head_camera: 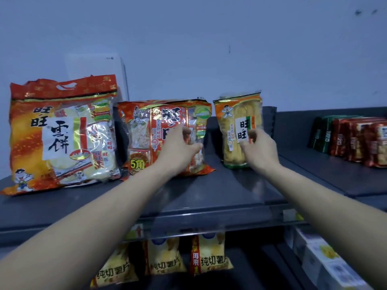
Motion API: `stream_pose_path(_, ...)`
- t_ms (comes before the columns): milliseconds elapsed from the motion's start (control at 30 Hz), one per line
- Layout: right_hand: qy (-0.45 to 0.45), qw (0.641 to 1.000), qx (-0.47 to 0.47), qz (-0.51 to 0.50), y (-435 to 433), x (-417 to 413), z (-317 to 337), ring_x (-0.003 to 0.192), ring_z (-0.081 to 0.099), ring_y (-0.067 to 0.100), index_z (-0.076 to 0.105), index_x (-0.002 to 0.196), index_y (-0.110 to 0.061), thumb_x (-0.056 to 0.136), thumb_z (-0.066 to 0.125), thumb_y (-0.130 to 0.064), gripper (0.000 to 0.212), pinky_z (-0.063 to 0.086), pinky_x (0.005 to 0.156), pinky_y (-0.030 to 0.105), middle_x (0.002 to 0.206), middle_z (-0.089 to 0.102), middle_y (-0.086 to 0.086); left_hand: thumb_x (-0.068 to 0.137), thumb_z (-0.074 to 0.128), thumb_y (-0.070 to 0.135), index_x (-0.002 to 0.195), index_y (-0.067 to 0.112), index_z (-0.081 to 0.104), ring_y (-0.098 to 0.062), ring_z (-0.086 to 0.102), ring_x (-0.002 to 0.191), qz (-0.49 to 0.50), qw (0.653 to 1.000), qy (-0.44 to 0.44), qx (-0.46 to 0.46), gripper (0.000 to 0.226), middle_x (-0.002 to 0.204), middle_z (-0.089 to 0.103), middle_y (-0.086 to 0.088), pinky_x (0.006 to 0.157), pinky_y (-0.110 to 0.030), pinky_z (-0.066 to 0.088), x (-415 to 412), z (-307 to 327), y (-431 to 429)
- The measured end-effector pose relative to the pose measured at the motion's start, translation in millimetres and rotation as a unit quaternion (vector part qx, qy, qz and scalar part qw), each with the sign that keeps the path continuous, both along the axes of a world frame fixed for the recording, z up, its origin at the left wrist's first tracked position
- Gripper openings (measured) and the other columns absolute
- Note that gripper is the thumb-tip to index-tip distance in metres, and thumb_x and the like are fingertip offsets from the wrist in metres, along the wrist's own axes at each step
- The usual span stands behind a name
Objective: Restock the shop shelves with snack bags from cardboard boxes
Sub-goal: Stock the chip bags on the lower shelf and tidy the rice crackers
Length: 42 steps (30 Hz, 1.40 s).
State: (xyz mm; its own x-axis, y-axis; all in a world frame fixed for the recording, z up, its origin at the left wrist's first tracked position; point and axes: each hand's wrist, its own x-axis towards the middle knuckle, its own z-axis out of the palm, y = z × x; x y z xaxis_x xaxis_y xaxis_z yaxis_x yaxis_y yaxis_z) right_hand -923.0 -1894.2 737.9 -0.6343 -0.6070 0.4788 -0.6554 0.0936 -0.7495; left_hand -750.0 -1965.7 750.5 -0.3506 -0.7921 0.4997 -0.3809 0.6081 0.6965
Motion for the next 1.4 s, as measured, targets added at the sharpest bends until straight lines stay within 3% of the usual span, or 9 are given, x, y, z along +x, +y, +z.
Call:
stream_pose_path(133,-0.084,0.996,0.027,-0.004,-2,-56,-1,0.135,0.037,0.034,0.030,0.143,-0.004,0.085,0.065,-0.034,0.074,0.033,0.110,0.046,0.147,0.036,0.015,0.089,0.064,0.029,0.146,0.009,0.029,-0.022,0.043,0.131,-0.072,0.994,-0.040,0.070,0.070,0.147,0.041,-0.007,0.105,-0.029,0.038,-67,-4,5)
stream_pose_path(267,-0.145,0.986,0.038,0.073,-15,-93,-8,0.142,0.029,0.026,0.006,0.151,-0.007,0.085,0.065,-0.041,0.095,0.030,0.111,0.033,0.157,0.020,0.009,0.090,0.062,0.031,0.151,0.007,0.009,-0.023,0.040,0.134,-0.065,0.985,-0.023,0.157,0.084,0.153,0.031,-0.008,0.084,-0.017,0.045,-111,-16,-15)
stream_pose_path(367,-0.212,0.967,0.050,0.136,-31,-109,-12,0.137,0.036,0.025,-0.005,0.151,-0.009,0.083,0.067,-0.042,0.104,0.032,0.106,0.032,0.155,0.026,0.010,0.086,0.066,0.035,0.151,0.009,0.012,-0.025,0.045,0.131,-0.076,0.976,0.032,0.202,0.089,0.150,0.037,-0.007,0.106,-0.034,0.041,-134,-26,-44)
stream_pose_path(567,-0.295,0.927,0.058,0.225,-64,-148,-26,0.111,0.064,0.023,0.013,0.150,-0.015,0.037,0.085,-0.066,0.144,0.048,0.100,0.044,0.132,0.059,0.007,0.087,0.066,0.026,0.136,0.010,0.030,-0.019,0.060,0.112,-0.178,0.948,0.124,0.233,0.063,0.129,0.058,-0.005,0.094,-0.035,0.051,-176,-45,-61)
stream_pose_path(733,-0.290,0.904,0.066,0.308,-66,-148,-21,0.102,0.068,0.026,0.054,0.126,-0.019,0.062,0.072,-0.051,0.075,0.053,0.089,0.040,0.113,0.071,0.009,0.077,0.072,0.040,0.149,0.020,0.008,-0.017,0.059,0.116,-0.221,0.931,0.119,0.266,0.099,0.132,0.057,0.002,0.104,-0.039,0.045,-178,-48,-72)
stream_pose_path(1033,-0.255,0.910,0.090,0.313,-69,-149,-23,0.099,0.069,0.021,0.061,0.118,-0.017,0.059,0.066,-0.058,0.073,0.054,0.089,0.035,0.109,0.072,0.006,0.076,0.075,0.013,0.148,0.021,0.007,-0.018,0.061,0.111,-0.207,0.934,0.115,0.267,0.099,0.125,0.062,0.001,0.102,-0.039,0.047,-177,-51,-75)
stream_pose_path(1233,-0.214,0.943,0.066,0.247,-54,-142,-20,0.075,0.069,0.007,0.063,0.090,-0.022,0.085,0.060,-0.044,0.023,0.054,0.065,0.018,0.095,0.071,0.000,0.079,0.075,0.019,0.150,0.022,0.002,-0.019,0.058,0.118,-0.228,0.934,0.096,0.259,0.102,0.131,0.058,0.000,0.104,-0.039,0.045,-173,-48,-69)
stream_pose_path(1300,-0.207,0.952,0.049,0.219,-48,-137,-18,0.084,0.067,0.011,0.060,0.092,-0.020,0.085,0.063,-0.042,0.024,0.053,0.071,0.021,0.105,0.068,0.004,0.076,0.078,0.023,0.151,0.017,-0.001,-0.020,0.057,0.120,-0.221,0.933,0.096,0.269,0.109,0.134,0.056,-0.001,0.106,-0.041,0.043,-170,-43,-65)
stream_pose_path(1400,-0.164,0.976,0.033,0.141,-33,-126,-10,0.117,0.057,0.024,0.042,0.135,-0.004,0.086,0.062,-0.043,0.066,0.049,0.094,0.034,0.139,0.050,0.011,0.079,0.075,0.027,0.150,0.007,-0.001,-0.019,0.053,0.121,-0.194,0.936,0.084,0.280,0.106,0.140,0.051,-0.003,0.102,-0.033,0.043,-160,-32,-51)
